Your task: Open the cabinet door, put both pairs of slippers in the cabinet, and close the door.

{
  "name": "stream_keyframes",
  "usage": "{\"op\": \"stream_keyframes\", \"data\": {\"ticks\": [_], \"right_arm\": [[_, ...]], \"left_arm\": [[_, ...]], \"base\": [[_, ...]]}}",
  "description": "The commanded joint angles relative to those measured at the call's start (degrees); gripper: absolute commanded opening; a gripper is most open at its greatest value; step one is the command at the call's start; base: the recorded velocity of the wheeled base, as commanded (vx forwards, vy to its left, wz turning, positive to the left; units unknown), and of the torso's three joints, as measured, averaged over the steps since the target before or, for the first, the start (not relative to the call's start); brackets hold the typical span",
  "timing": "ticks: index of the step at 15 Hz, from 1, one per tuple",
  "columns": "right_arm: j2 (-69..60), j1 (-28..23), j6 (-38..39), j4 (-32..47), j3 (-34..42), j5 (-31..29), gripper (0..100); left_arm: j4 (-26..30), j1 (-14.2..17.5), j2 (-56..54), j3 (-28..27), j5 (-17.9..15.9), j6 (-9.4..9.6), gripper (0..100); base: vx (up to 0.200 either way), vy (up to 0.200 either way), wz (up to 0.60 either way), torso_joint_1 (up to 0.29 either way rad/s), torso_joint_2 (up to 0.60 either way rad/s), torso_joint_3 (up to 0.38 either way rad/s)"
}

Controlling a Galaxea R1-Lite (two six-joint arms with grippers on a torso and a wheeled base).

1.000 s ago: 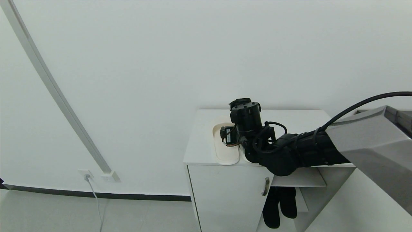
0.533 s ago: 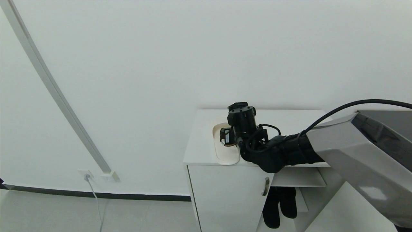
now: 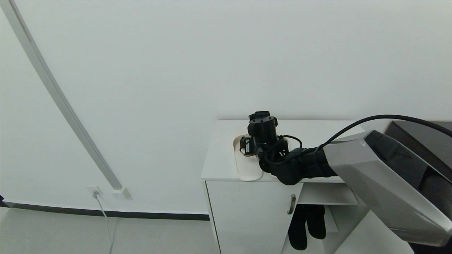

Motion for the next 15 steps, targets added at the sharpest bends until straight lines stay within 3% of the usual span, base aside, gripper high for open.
{"op": "stream_keyframes", "data": {"ticks": [1,2,10,15], "right_arm": [[2.3,-0.2,-0.1,-0.8,-2.0,0.0,100],[2.5,-0.2,-0.4,-1.5,-2.0,0.0,0],[0.8,-0.1,-1.2,-3.4,-0.2,-0.1,0],[-17.7,0.7,-2.6,-10.0,20.7,6.7,0]], "left_arm": [[0.0,0.0,0.1,0.0,0.0,-0.01,0],[-0.1,0.0,0.1,0.0,0.0,-0.01,0],[0.0,0.0,0.1,0.0,0.0,-0.1,0],[0.0,0.0,0.1,0.0,0.0,-0.1,0]], "base": [[0.0,0.0,0.0,0.0,0.0,0.0],[0.0,0.0,0.0,0.0,0.0,0.0],[0.0,0.0,0.0,0.0,0.0,0.0],[0.0,0.0,0.0,0.0,0.0,0.0]]}}
